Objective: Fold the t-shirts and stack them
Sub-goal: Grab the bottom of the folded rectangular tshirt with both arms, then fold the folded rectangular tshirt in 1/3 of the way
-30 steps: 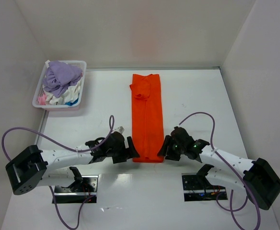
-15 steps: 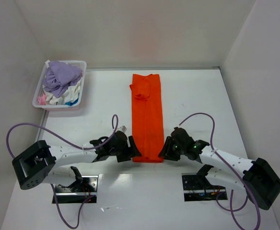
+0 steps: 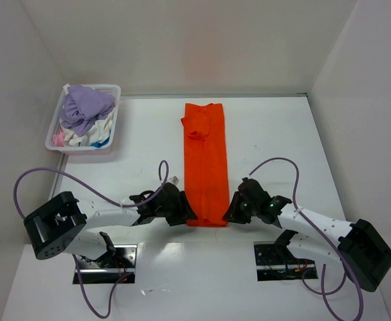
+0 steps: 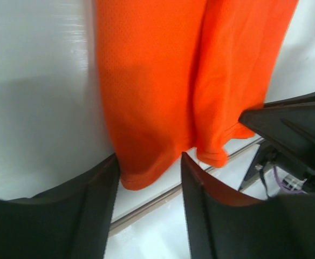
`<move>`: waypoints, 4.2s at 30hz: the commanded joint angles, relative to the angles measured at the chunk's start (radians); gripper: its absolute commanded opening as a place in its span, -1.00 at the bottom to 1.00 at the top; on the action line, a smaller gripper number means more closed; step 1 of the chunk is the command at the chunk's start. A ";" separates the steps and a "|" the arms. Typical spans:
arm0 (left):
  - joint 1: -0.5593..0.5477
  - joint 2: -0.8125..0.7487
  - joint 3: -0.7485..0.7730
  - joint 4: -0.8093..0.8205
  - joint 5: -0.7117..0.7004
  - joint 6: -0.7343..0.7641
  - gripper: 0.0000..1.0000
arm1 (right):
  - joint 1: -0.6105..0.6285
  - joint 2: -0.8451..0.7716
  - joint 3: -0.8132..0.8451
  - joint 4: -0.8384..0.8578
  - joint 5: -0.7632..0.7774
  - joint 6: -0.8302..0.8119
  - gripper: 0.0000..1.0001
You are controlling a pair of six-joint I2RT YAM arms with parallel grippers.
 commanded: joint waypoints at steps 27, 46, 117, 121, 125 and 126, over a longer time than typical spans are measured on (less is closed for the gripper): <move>0.070 -0.097 0.215 -0.252 -0.064 0.169 -1.00 | 0.001 0.101 0.305 -0.098 0.112 -0.075 -1.00; 0.366 0.110 0.418 -0.229 0.150 0.420 -1.00 | -0.205 0.270 0.497 -0.081 0.119 -0.238 -1.00; 0.610 0.707 0.978 -0.300 0.269 0.687 -0.96 | -0.439 0.899 1.019 -0.009 0.061 -0.390 -1.00; 0.610 0.707 0.998 -0.309 0.278 0.696 -0.96 | -0.439 0.899 1.040 -0.009 0.061 -0.399 -1.00; 0.619 0.716 1.025 -0.309 0.278 0.706 -0.96 | -0.439 0.910 1.060 -0.009 0.061 -0.399 -1.00; 0.619 0.725 1.026 -0.318 0.278 0.706 -0.96 | -0.448 0.910 1.060 -0.009 0.061 -0.399 -1.00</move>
